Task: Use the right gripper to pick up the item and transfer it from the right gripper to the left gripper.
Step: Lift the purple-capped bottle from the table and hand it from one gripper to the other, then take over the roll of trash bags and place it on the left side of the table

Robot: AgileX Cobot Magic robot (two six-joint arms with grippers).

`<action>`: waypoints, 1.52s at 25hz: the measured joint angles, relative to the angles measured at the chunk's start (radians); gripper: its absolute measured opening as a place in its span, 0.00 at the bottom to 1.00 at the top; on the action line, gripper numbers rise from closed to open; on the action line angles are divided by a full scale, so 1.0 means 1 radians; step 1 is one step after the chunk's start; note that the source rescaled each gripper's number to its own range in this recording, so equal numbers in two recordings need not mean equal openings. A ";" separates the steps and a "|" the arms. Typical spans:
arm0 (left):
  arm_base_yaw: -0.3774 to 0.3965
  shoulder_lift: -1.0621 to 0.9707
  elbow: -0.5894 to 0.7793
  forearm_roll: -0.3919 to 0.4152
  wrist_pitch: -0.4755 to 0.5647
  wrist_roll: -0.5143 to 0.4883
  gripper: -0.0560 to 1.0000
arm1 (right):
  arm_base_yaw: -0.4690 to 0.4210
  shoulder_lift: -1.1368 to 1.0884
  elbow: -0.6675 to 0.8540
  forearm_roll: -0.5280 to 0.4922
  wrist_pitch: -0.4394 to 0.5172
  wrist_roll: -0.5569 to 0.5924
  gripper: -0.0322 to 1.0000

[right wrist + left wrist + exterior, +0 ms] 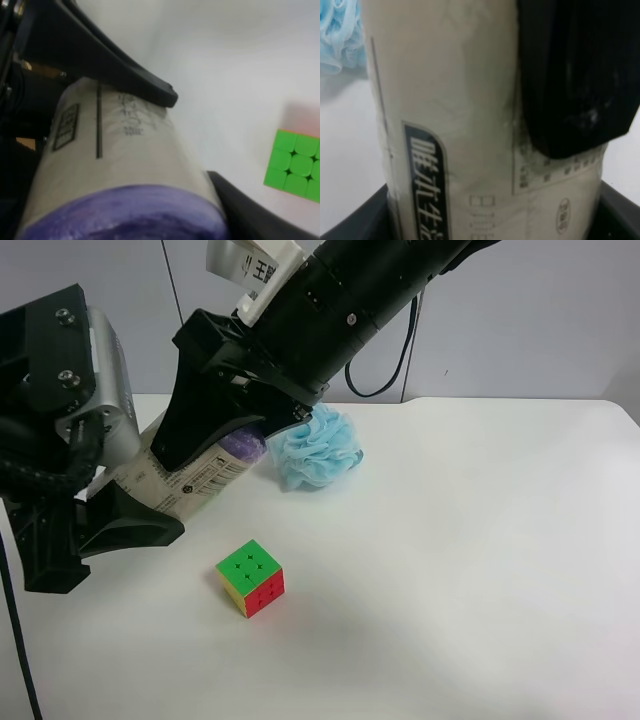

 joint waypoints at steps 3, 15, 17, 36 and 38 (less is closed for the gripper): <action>0.000 0.000 0.000 0.001 0.000 0.000 0.05 | 0.000 0.000 0.000 0.001 -0.001 -0.006 0.03; 0.000 0.007 0.000 0.001 0.010 0.005 0.05 | 0.000 -0.001 0.000 0.012 -0.022 -0.017 0.99; 0.000 0.008 0.000 0.001 0.010 0.005 0.05 | 0.000 -0.005 0.000 0.004 -0.001 -0.017 0.99; 0.000 0.008 0.000 0.001 0.012 0.007 0.05 | 0.016 -0.224 0.000 -0.355 0.133 0.198 1.00; 0.000 0.008 0.000 0.001 0.012 0.007 0.05 | 0.042 -0.282 0.000 -0.406 0.134 0.241 1.00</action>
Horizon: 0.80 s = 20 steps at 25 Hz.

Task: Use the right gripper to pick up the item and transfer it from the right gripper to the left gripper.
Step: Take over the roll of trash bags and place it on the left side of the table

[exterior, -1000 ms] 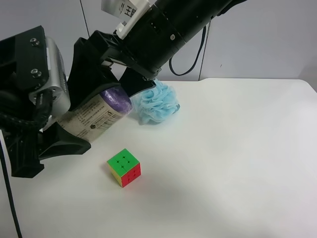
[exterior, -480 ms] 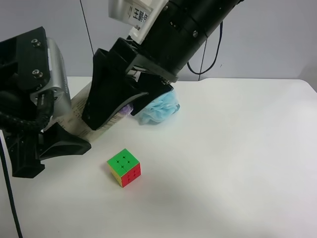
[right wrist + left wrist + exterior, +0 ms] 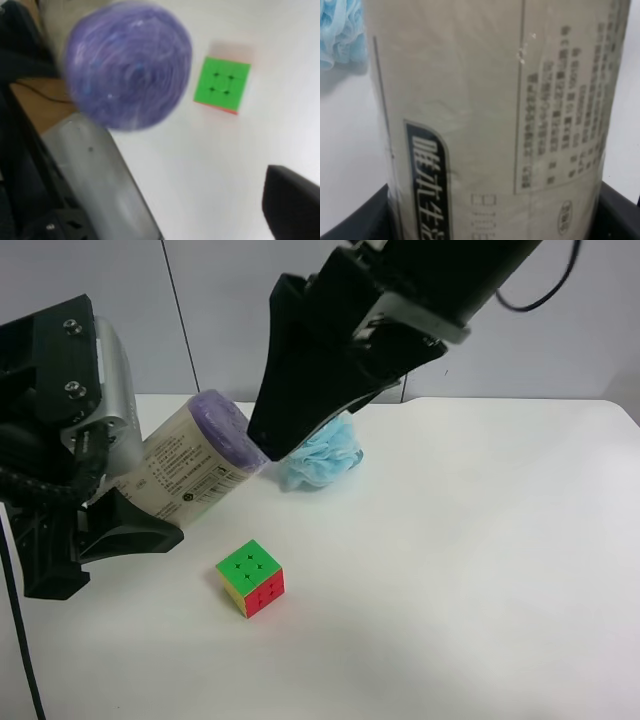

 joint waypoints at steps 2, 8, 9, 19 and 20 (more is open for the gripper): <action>0.000 0.000 0.000 0.000 0.000 0.000 0.05 | 0.029 -0.057 0.000 -0.031 0.001 0.037 1.00; 0.000 0.000 0.000 0.000 0.000 0.001 0.05 | 0.046 -0.243 0.000 -0.073 0.004 0.116 1.00; 0.000 0.000 0.000 0.000 0.000 0.001 0.05 | 0.046 -0.270 0.000 -0.087 0.004 0.126 1.00; 0.000 0.000 0.000 0.000 0.000 0.001 0.05 | 0.046 -0.563 0.028 -0.272 0.003 0.226 1.00; 0.000 0.000 0.000 0.000 0.000 0.001 0.05 | 0.046 -0.589 0.059 -0.287 0.004 0.234 1.00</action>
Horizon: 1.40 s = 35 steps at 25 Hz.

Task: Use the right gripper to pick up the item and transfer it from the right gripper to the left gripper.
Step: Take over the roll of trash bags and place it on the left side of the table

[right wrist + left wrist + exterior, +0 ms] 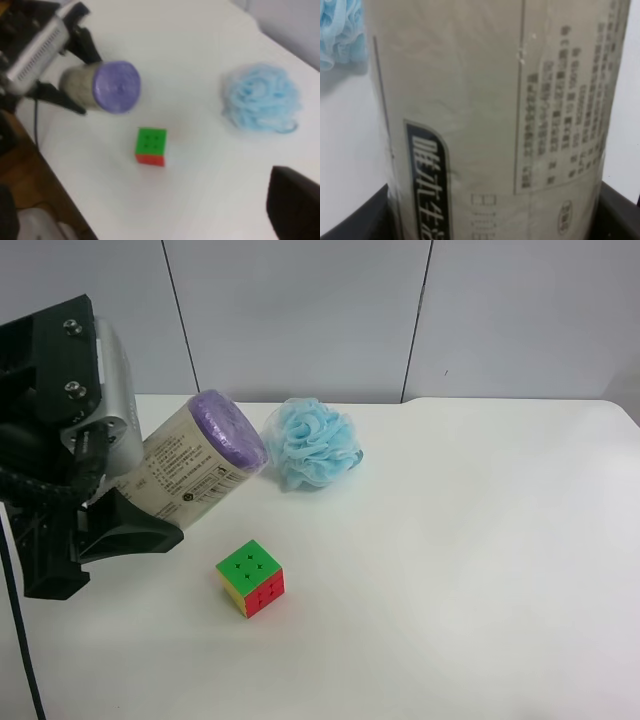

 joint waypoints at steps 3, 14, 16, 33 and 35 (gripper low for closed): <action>0.000 0.000 0.000 0.000 0.000 0.000 0.05 | 0.000 -0.092 0.133 -0.045 0.001 0.020 1.00; 0.000 0.000 0.000 0.000 0.000 0.000 0.05 | 0.000 -0.408 0.686 -0.202 -0.023 0.142 1.00; 0.000 0.000 0.000 0.000 0.000 0.000 0.05 | 0.000 -0.465 0.759 -0.202 -0.053 0.142 1.00; 0.000 0.000 0.000 0.000 0.001 -0.003 0.05 | 0.000 -0.616 0.903 -0.196 -0.144 0.087 1.00; 0.000 0.000 0.000 0.000 0.001 -0.003 0.05 | 0.000 -0.616 0.903 -0.196 -0.146 0.087 1.00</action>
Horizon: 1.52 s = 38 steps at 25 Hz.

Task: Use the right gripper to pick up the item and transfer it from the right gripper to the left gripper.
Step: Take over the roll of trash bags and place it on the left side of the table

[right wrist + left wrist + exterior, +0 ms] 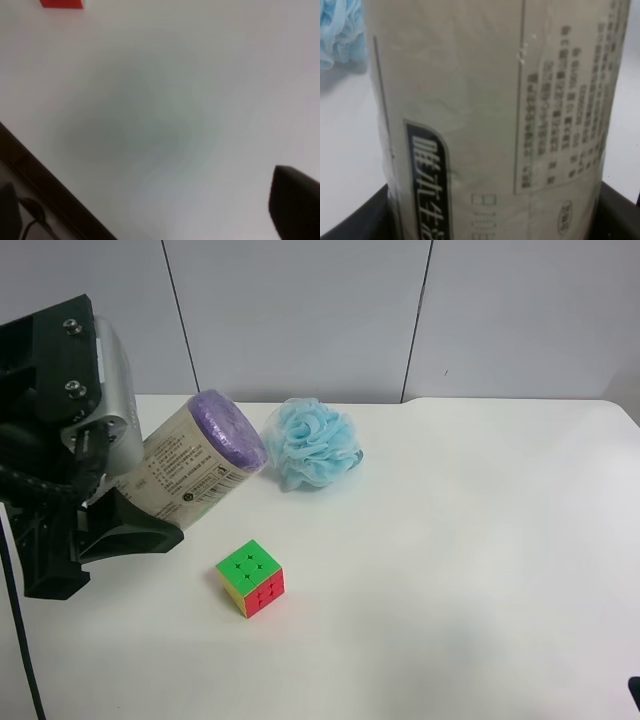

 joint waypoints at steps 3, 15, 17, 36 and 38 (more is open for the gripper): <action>0.000 0.000 0.000 0.000 0.000 0.000 0.05 | 0.000 0.000 0.000 0.000 -0.001 0.000 1.00; 0.000 0.000 0.000 -0.001 0.000 0.000 0.05 | -0.356 -0.146 0.000 0.000 -0.008 0.000 1.00; 0.000 0.000 0.000 -0.001 0.000 0.000 0.05 | -0.438 -0.184 0.000 0.000 -0.008 0.000 1.00; 0.083 0.149 -0.017 0.094 -0.035 -0.238 0.05 | -0.640 -0.236 0.000 0.000 -0.008 0.000 1.00; 0.132 0.205 -0.042 0.090 -0.035 -0.251 0.05 | -0.640 -0.236 0.000 0.000 -0.008 0.000 1.00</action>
